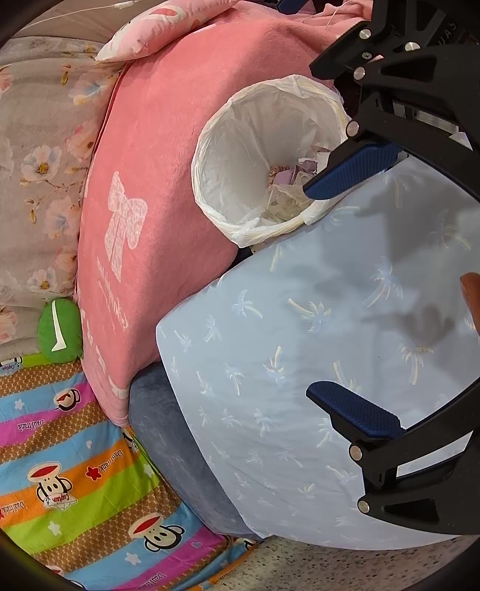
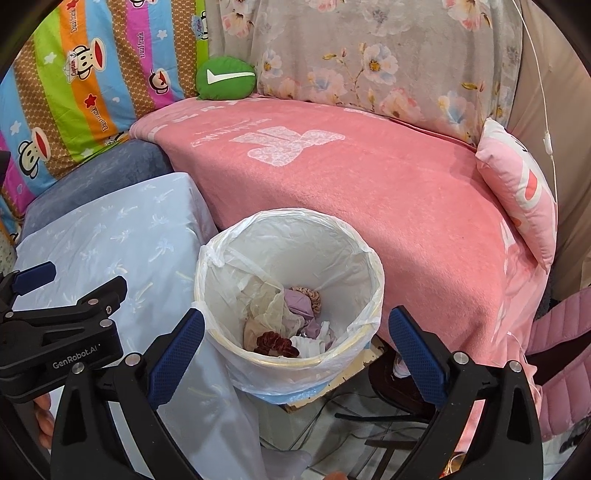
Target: Collect trash
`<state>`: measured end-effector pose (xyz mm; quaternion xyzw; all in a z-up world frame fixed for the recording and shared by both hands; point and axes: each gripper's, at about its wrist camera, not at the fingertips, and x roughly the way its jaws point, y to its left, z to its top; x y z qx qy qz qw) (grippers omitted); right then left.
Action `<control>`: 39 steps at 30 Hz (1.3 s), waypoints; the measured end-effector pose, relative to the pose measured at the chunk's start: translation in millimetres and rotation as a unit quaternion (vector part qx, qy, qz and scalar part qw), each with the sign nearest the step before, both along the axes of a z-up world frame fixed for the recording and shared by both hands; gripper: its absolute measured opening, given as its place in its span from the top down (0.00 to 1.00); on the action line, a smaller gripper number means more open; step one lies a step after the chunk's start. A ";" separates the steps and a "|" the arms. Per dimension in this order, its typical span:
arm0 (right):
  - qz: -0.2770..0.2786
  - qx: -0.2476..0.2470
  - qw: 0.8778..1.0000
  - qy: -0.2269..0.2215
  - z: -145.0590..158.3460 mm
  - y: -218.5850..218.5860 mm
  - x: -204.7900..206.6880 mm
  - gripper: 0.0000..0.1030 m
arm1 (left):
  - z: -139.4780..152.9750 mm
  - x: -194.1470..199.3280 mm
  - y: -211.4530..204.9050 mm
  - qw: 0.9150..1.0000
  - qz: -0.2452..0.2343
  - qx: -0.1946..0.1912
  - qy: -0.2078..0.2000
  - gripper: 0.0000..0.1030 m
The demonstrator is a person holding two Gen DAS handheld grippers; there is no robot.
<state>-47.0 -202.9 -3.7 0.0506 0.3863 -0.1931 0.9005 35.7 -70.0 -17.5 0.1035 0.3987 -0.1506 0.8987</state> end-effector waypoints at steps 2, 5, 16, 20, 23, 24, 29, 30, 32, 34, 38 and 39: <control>-0.001 0.000 1.000 0.001 -0.9 -0.2 -1.3 0.06 | 0.0 -1.2 -0.5 1.000 0.002 0.001 -0.001 0.08; -0.001 0.004 1.000 0.001 -2.0 0.1 -2.9 0.06 | -0.4 -3.0 -1.8 1.000 0.000 0.004 -0.002 0.08; -0.002 0.000 1.000 0.005 -4.1 0.2 -5.0 0.06 | -1.2 -5.6 -2.2 1.000 0.012 0.004 0.003 0.08; -0.003 0.000 1.000 0.006 -4.3 -0.6 -6.0 0.06 | -1.8 -6.4 -2.2 1.000 0.013 0.003 0.007 0.08; -0.003 0.000 1.000 0.006 -4.2 -0.8 -6.0 0.06 | -2.2 -7.6 -2.4 1.000 0.011 0.004 0.008 0.08; -0.003 0.000 1.000 0.006 -4.3 -0.9 -6.0 0.06 | -2.4 -8.3 -2.4 1.000 0.011 0.005 0.007 0.08; -0.004 0.000 1.000 0.006 -4.7 -1.1 -7.5 0.06 | -2.7 -9.3 -3.1 1.000 0.010 0.006 0.008 0.08; -0.004 0.000 1.000 0.006 -4.9 -1.0 -7.5 0.06 | -2.8 -9.3 -3.0 1.000 0.011 0.006 0.008 0.08; -0.005 0.001 1.000 0.006 -5.1 -1.7 -7.9 0.06 | -3.4 -9.9 -2.6 1.000 0.013 0.006 0.009 0.08; -0.007 0.001 1.000 0.006 -6.4 -2.7 -11.9 0.06 | -3.7 -10.4 -2.6 1.000 0.013 0.008 0.008 0.08; -0.008 0.001 1.000 0.006 -6.9 -3.1 -13.3 0.06 | -4.1 -10.9 -2.4 1.000 0.014 0.008 0.009 0.08; -0.008 0.001 1.000 0.006 -6.8 -3.2 -13.3 0.06 | -4.4 -11.4 -2.0 1.000 0.014 0.009 0.009 0.08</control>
